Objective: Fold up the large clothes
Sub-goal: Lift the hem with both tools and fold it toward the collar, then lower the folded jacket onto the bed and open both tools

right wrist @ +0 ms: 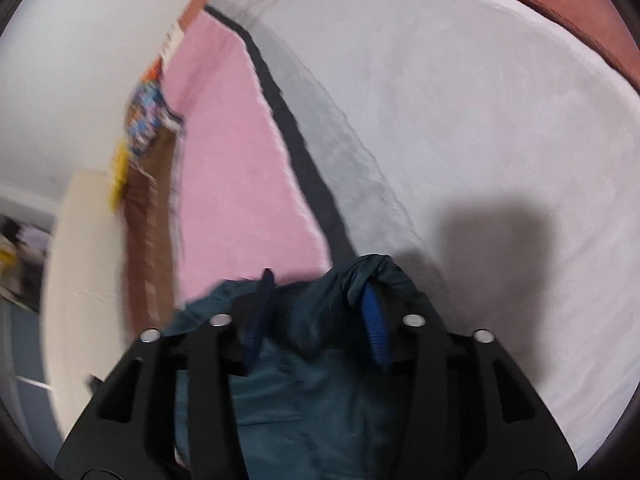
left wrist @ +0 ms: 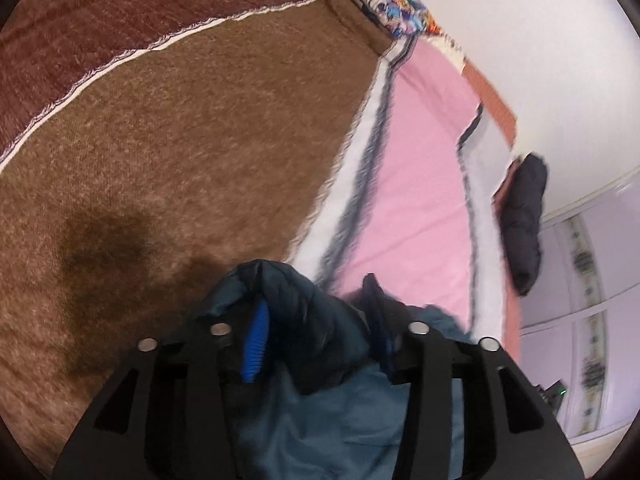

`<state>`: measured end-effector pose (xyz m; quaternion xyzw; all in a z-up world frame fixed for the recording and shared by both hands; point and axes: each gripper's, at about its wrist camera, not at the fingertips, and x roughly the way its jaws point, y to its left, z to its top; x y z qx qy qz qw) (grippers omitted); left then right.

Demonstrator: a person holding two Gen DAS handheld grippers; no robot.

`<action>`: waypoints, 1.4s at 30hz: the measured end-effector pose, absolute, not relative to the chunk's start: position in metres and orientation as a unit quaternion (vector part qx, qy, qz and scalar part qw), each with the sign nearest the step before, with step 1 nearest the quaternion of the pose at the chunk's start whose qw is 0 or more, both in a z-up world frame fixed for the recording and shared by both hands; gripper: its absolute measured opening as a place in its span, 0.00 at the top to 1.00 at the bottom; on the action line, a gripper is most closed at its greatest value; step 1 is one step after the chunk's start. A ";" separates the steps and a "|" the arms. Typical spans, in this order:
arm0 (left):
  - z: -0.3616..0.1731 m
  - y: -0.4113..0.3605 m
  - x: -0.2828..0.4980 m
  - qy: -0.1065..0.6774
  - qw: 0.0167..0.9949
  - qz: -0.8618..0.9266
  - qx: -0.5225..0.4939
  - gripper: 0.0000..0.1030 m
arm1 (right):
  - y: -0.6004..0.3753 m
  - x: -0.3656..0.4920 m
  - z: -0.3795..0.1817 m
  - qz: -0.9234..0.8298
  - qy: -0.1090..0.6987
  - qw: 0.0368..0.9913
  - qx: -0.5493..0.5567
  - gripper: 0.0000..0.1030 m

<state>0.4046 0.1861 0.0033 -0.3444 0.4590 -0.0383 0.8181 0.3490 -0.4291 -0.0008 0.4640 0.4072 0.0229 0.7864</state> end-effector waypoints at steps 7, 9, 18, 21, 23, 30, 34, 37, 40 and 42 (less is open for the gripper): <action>0.024 0.192 0.393 0.429 0.830 -0.038 -0.355 0.54 | -0.433 0.322 0.032 0.009 0.363 0.823 0.437 0.44; 0.029 0.196 0.390 0.414 0.836 -0.031 -0.359 0.54 | -0.420 0.319 0.039 0.004 0.363 0.841 0.400 0.44; 0.044 0.179 0.382 0.402 0.879 -0.045 -0.254 0.52 | -0.357 0.316 0.013 0.033 0.419 0.867 0.268 0.76; 0.021 0.155 0.389 0.455 0.869 -0.049 -0.188 0.52 | -0.351 0.326 -0.009 0.003 0.452 0.855 0.255 0.77; 0.003 0.147 0.395 0.480 0.861 -0.036 -0.165 0.53 | -0.352 0.332 -0.020 -0.012 0.470 0.845 0.256 0.77; -0.053 0.137 0.432 0.539 0.832 0.024 -0.133 0.50 | -0.349 0.351 -0.040 -0.033 0.502 0.833 0.229 0.77; -0.045 0.145 0.431 0.528 0.835 0.027 -0.152 0.50 | -0.351 0.345 -0.032 -0.026 0.492 0.838 0.233 0.77; -0.022 0.159 0.408 0.507 0.842 0.006 -0.185 0.50 | -0.359 0.317 -0.017 -0.010 0.468 0.849 0.247 0.77; 0.003 0.176 0.366 0.486 0.851 -0.014 -0.200 0.50 | -0.366 0.272 -0.001 -0.001 0.445 0.860 0.252 0.76; 0.016 0.184 0.336 0.481 0.856 -0.012 -0.190 0.49 | -0.369 0.240 0.007 -0.005 0.431 0.868 0.244 0.68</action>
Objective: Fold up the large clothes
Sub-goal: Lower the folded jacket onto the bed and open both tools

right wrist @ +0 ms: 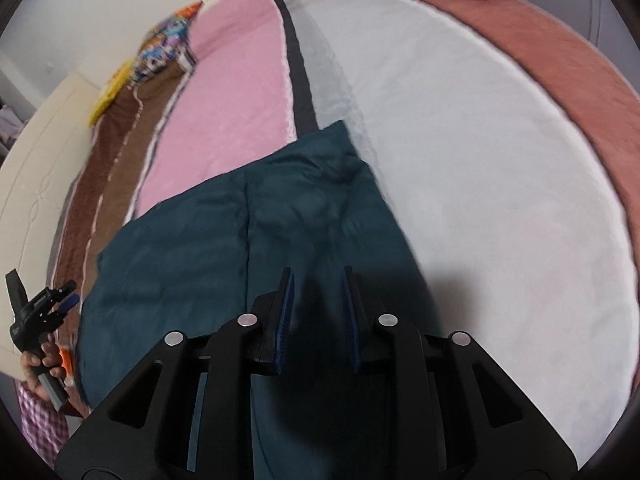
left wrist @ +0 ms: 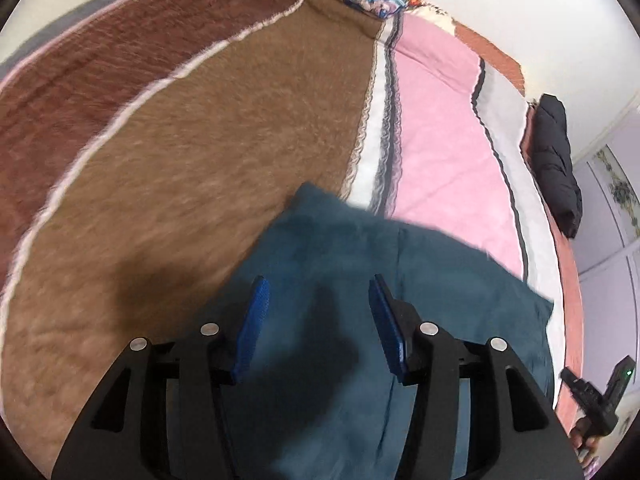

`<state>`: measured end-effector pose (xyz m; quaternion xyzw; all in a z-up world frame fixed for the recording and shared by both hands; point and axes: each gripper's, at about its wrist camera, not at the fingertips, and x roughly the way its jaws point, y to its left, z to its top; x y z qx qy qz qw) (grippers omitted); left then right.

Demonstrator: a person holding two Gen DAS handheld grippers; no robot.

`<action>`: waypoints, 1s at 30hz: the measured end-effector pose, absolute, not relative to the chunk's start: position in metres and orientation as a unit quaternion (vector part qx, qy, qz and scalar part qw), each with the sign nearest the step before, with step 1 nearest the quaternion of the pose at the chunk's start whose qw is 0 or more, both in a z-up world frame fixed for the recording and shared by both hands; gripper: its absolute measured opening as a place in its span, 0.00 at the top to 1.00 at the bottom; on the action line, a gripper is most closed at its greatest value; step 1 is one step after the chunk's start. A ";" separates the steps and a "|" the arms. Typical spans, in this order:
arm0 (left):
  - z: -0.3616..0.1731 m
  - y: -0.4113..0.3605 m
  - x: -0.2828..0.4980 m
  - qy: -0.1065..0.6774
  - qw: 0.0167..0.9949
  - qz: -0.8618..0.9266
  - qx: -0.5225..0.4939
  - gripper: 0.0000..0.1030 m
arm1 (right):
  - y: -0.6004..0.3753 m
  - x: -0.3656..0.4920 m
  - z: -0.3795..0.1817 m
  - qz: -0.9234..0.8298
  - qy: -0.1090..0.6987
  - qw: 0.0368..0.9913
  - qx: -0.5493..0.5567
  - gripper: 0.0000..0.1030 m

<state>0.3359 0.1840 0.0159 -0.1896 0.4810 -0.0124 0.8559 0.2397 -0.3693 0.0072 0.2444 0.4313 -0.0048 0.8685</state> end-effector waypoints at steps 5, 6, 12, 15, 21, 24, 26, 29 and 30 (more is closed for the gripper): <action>0.035 0.192 0.249 0.470 0.862 -0.023 -0.191 0.41 | -0.374 0.141 0.012 -0.019 0.414 0.874 0.255 0.56; 0.037 0.194 0.228 0.468 0.861 -0.029 -0.196 0.41 | -0.374 0.123 0.008 -0.019 0.415 0.870 0.266 0.54; 0.023 0.197 0.150 0.476 0.844 -0.031 -0.243 0.40 | -0.358 0.072 -0.025 0.016 0.455 0.830 0.324 0.48; 0.005 0.193 0.132 0.485 0.833 -0.032 -0.266 0.40 | -0.348 0.073 -0.039 0.018 0.464 0.816 0.343 0.47; -0.025 0.188 0.135 0.484 0.805 -0.028 -0.343 0.38 | -0.344 0.083 -0.057 0.009 0.452 0.797 0.400 0.46; -0.036 0.187 0.145 0.472 0.795 -0.018 -0.380 0.31 | -0.346 0.088 -0.063 0.001 0.444 0.785 0.431 0.43; -0.041 0.185 0.151 0.474 0.791 -0.011 -0.387 0.31 | -0.348 0.092 -0.064 -0.001 0.438 0.780 0.446 0.41; -0.046 0.181 0.163 0.469 0.791 -0.001 -0.393 0.31 | -0.345 0.099 -0.065 -0.003 0.435 0.780 0.449 0.39; -0.046 0.181 0.165 0.469 0.791 0.001 -0.393 0.31 | -0.344 0.101 -0.065 -0.003 0.436 0.782 0.446 0.39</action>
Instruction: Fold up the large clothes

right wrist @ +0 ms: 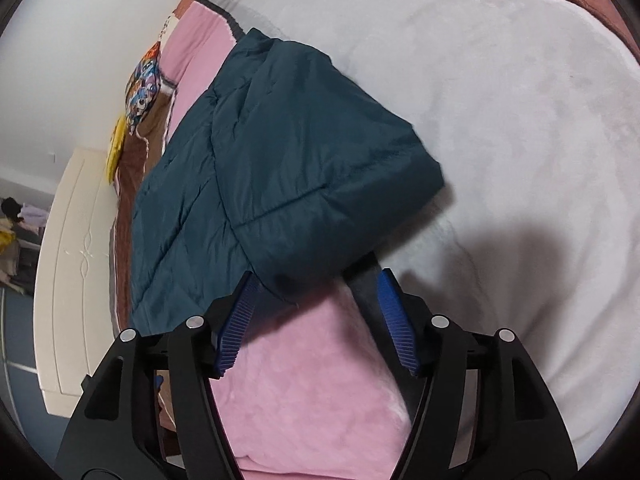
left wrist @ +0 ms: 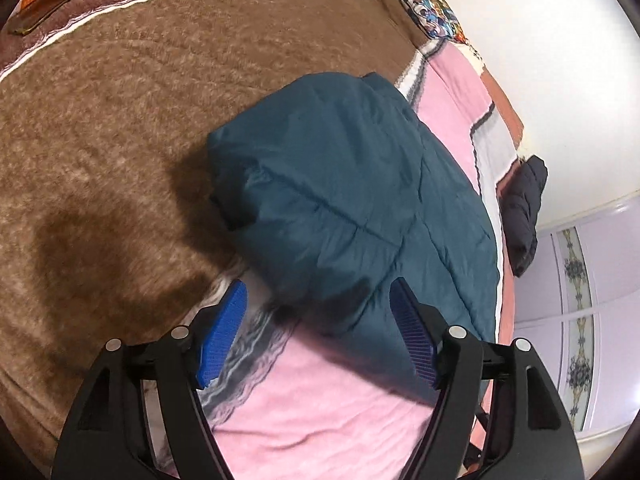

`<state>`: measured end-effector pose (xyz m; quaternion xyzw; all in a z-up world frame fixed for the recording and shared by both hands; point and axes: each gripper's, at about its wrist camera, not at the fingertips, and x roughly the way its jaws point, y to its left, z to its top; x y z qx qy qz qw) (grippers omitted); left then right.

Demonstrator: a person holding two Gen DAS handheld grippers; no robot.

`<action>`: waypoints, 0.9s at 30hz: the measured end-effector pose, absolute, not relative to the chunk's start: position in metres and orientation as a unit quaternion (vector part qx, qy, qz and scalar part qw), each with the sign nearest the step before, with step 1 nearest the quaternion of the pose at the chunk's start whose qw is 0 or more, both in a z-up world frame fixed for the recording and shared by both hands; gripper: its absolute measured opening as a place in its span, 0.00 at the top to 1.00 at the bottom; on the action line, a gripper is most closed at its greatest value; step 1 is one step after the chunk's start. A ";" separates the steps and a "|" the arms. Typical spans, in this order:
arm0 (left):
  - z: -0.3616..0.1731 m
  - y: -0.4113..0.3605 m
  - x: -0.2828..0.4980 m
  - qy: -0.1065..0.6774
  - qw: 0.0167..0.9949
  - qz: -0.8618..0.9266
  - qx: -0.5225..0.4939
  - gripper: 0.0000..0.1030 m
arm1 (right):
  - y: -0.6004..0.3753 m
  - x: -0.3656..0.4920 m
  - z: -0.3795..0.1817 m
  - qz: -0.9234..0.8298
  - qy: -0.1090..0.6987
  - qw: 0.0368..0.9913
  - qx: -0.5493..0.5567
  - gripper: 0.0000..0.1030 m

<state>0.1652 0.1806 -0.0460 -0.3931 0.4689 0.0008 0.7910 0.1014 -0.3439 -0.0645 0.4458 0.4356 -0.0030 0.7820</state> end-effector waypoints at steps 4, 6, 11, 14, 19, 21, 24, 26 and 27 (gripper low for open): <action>-0.053 0.177 0.177 0.470 0.788 0.011 -0.398 0.31 | -0.336 0.111 -0.065 -0.007 0.437 0.787 0.434 0.39; -0.055 0.176 0.182 0.471 0.789 0.019 -0.393 0.31 | -0.334 0.114 -0.066 -0.016 0.436 0.793 0.425 0.39; -0.056 0.171 0.188 0.469 0.802 0.035 -0.368 0.31 | -0.331 0.120 -0.069 -0.031 0.434 0.797 0.419 0.42; -0.053 0.165 0.189 0.467 0.816 0.042 -0.339 0.37 | -0.329 0.120 -0.069 -0.034 0.432 0.803 0.410 0.48; -0.045 0.159 0.189 0.462 0.833 0.049 -0.300 0.53 | -0.330 0.121 -0.068 -0.039 0.430 0.806 0.405 0.59; -0.043 0.158 0.189 0.460 0.837 0.052 -0.292 0.59 | -0.329 0.120 -0.068 -0.040 0.429 0.808 0.402 0.61; -0.040 0.158 0.189 0.458 0.840 0.052 -0.286 0.66 | -0.328 0.120 -0.068 -0.040 0.429 0.811 0.396 0.63; -0.039 0.158 0.188 0.458 0.842 0.052 -0.281 0.68 | -0.328 0.119 -0.067 -0.041 0.429 0.811 0.396 0.63; -0.038 0.158 0.187 0.457 0.843 0.053 -0.279 0.68 | -0.328 0.119 -0.068 -0.040 0.428 0.811 0.396 0.63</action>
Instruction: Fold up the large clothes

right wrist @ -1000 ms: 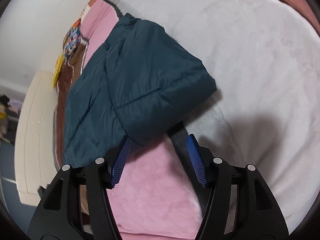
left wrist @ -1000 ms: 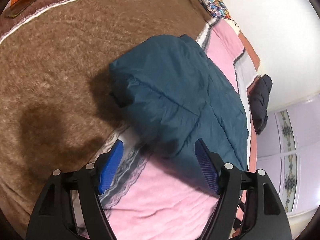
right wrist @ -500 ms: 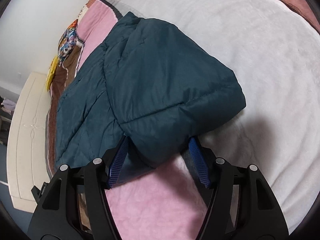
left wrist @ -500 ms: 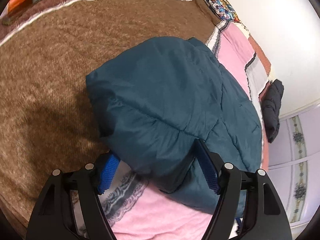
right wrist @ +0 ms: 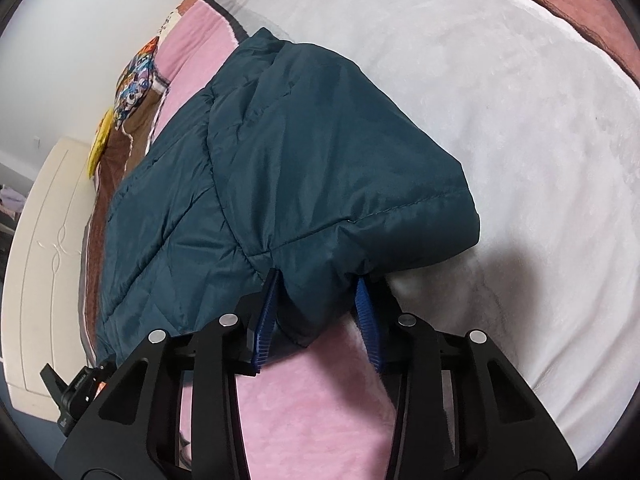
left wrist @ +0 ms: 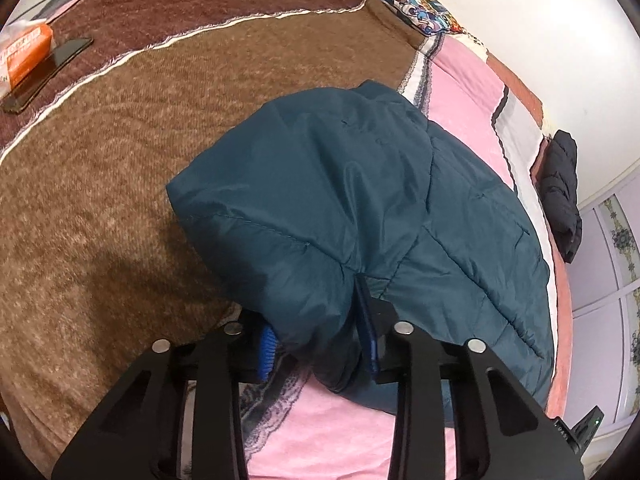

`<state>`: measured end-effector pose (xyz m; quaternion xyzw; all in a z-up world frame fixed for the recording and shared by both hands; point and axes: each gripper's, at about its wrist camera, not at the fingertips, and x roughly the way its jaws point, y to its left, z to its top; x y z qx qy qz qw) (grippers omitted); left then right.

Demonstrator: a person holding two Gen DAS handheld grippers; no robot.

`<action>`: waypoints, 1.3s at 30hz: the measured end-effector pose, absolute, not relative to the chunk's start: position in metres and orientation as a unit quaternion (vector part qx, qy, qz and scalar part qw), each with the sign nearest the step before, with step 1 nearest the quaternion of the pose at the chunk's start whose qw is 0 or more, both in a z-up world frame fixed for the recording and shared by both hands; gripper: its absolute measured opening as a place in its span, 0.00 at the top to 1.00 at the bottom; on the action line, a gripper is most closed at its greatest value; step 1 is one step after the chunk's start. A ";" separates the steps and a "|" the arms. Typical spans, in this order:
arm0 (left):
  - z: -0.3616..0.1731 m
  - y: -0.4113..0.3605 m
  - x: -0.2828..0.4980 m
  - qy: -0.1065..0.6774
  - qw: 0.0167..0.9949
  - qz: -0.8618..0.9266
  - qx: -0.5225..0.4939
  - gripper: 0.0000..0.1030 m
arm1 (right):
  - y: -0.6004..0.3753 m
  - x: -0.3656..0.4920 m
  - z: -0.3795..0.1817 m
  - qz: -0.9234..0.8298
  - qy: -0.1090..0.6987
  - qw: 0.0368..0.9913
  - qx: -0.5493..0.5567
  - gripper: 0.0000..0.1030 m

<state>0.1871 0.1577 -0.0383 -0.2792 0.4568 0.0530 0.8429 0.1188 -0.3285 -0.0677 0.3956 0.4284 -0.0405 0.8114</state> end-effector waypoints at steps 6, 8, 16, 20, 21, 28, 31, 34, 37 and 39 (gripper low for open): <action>-0.037 0.153 0.186 0.455 0.846 0.058 -0.270 0.70 | -0.328 0.118 -0.068 -0.041 0.429 0.811 0.397 0.64; -0.037 0.152 0.186 0.455 0.847 0.058 -0.269 0.71 | -0.328 0.118 -0.067 -0.041 0.428 0.811 0.397 0.64; -0.036 0.150 0.184 0.454 0.849 0.059 -0.265 0.72 | -0.326 0.117 -0.067 -0.040 0.428 0.812 0.394 0.65; -0.034 0.148 0.184 0.453 0.850 0.057 -0.262 0.74 | -0.328 0.116 -0.068 -0.036 0.427 0.811 0.398 0.69; -0.033 0.148 0.183 0.453 0.851 0.057 -0.261 0.75 | -0.329 0.116 -0.068 -0.035 0.426 0.810 0.400 0.70; -0.026 0.148 0.176 0.450 0.853 0.045 -0.260 0.80 | -0.331 0.116 -0.063 -0.026 0.425 0.812 0.400 0.82; -0.020 0.146 0.172 0.449 0.854 0.040 -0.257 0.81 | -0.333 0.114 -0.059 -0.028 0.420 0.814 0.401 0.83; -0.014 0.143 0.165 0.449 0.856 0.034 -0.252 0.82 | -0.334 0.111 -0.053 -0.029 0.417 0.818 0.394 0.85; -0.009 0.140 0.157 0.451 0.856 0.027 -0.250 0.83 | -0.337 0.105 -0.048 -0.030 0.414 0.822 0.390 0.87; -0.007 0.138 0.150 0.453 0.855 0.022 -0.250 0.83 | -0.338 0.100 -0.044 -0.029 0.412 0.825 0.385 0.88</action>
